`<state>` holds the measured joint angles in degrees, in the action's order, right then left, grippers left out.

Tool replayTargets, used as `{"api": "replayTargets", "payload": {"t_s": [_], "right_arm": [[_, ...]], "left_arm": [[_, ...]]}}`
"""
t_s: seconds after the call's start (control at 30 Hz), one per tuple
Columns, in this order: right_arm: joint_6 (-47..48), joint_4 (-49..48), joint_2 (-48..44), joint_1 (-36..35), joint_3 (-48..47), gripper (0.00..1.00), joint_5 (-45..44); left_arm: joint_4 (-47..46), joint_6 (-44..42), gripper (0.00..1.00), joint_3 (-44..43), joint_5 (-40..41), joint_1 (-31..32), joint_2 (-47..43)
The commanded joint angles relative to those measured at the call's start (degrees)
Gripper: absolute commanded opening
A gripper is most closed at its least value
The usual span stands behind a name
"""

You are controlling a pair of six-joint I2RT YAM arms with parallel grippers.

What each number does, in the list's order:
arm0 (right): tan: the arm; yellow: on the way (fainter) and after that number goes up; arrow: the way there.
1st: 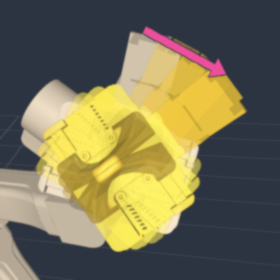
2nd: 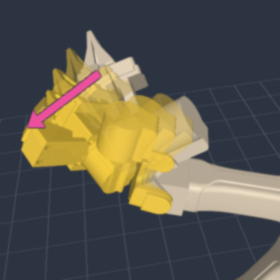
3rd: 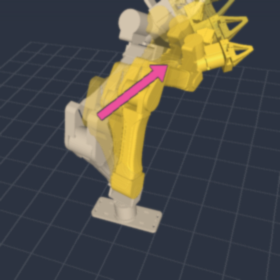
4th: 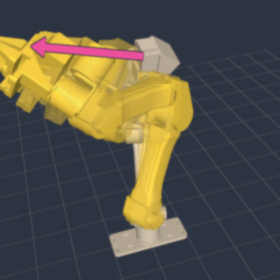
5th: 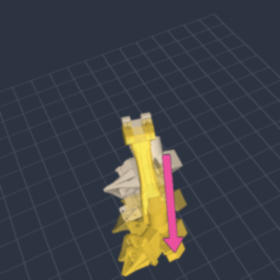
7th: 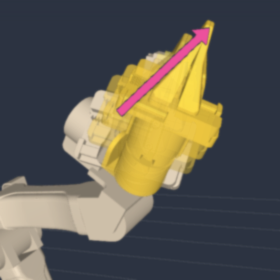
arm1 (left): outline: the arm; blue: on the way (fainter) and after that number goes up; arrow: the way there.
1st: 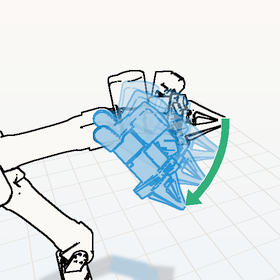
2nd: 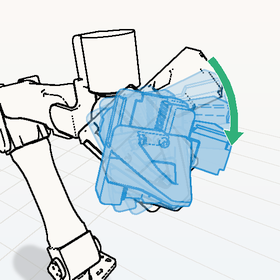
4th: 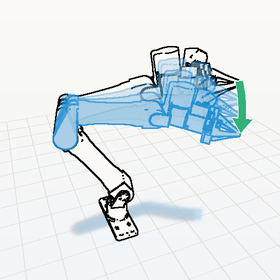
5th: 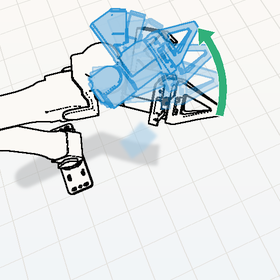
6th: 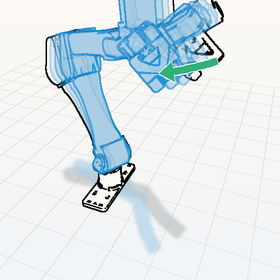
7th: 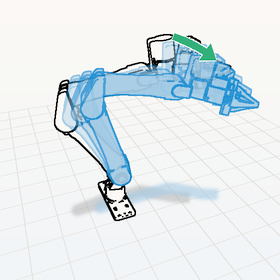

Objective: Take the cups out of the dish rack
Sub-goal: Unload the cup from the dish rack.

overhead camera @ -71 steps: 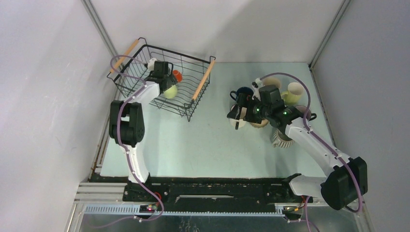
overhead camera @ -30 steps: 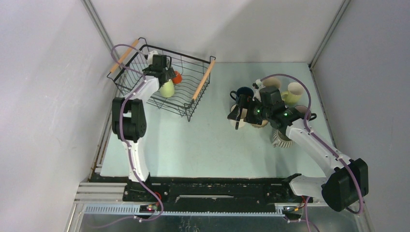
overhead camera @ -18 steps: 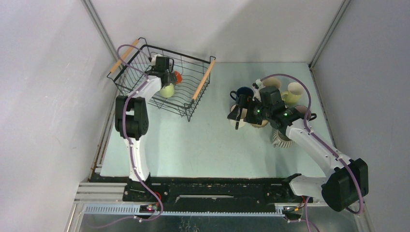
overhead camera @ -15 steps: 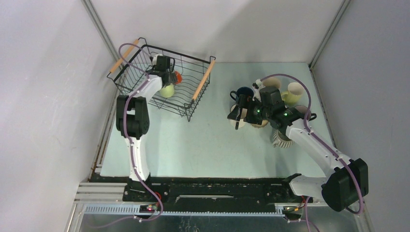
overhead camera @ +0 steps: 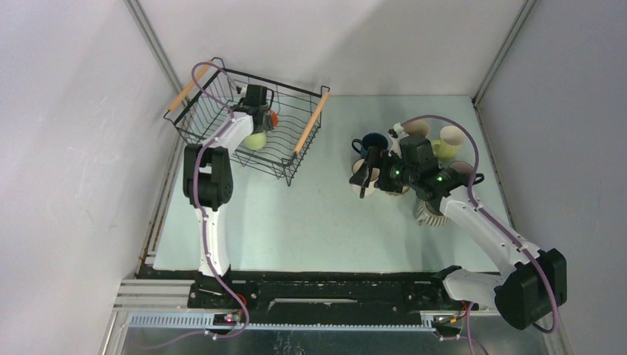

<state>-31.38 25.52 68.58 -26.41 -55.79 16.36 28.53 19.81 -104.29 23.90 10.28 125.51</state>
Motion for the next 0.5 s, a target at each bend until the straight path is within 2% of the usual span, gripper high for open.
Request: {"api": "replayTargets", "payload": {"t_s": [0.0,0.13,0.2,0.33,0.47], "right_arm": [[0.52,-0.41,-3.03,-0.48,-0.19,1.00,-1.40],[0.32,-0.98,-3.82,-0.48,-0.15,0.99,-1.19],[0.11,-1.34,-3.95,-0.52,-0.20,0.99,-0.86],[-0.31,-1.85,-4.53,-0.48,-0.17,0.99,-0.29],[-0.94,-2.71,-5.00,-0.57,-0.26,0.99,0.29]], "left_arm": [[3.22,-1.03,0.63,-5.87,0.85,0.28,-0.44],[7.36,-0.37,0.37,-10.15,-0.92,0.26,-0.51],[9.21,0.12,0.28,-11.83,-1.84,0.27,-0.90],[10.72,1.23,0.19,-12.42,-3.42,0.22,-3.51],[11.79,3.04,0.14,-12.30,-5.38,-0.06,-6.00]]}}
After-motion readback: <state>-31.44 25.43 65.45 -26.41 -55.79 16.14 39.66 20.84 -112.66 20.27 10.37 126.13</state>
